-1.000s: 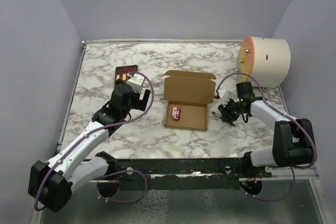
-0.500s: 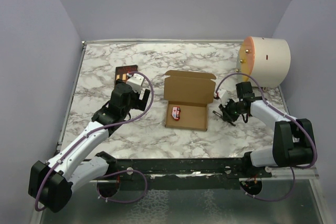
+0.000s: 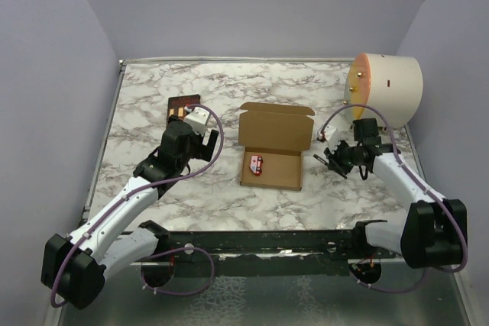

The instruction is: Fold the paper box

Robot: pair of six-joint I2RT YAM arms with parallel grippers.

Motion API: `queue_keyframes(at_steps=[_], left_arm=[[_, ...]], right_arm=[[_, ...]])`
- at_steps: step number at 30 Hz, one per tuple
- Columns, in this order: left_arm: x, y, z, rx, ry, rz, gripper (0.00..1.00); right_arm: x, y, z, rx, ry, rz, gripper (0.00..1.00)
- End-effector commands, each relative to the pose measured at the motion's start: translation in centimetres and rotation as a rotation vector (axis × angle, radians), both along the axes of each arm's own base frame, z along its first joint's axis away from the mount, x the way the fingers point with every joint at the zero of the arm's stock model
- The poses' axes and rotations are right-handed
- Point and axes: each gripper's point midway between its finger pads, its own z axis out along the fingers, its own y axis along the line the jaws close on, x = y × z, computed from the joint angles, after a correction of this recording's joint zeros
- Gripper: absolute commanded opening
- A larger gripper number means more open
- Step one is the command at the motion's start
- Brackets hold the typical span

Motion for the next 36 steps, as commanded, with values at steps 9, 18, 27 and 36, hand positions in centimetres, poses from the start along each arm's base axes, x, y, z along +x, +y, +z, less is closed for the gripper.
queue_keyframes(at_steps=[9,18,27,36], left_arm=[[0.3,0.2,1.2,-0.015,-0.048,0.003,0.95],[0.4,0.5,1.0,-0.007,-0.047,0.02,0.95],[0.4,0.6,1.0,-0.005,-0.048,0.023,0.95],[0.5,0.4,0.7,-0.008,-0.038,0.014,0.95]], right_arm=[[-1.5,7.7,7.9,0.39,-0.095,0.303,0.01],[-1.2,14.7,8.9,0.492,0.066,0.412,0.01],[0.5,17.7,6.4,0.512,0.167,0.188,0.01],[1.5,18.1,3.5,0.457,0.152,0.053,0.01]])
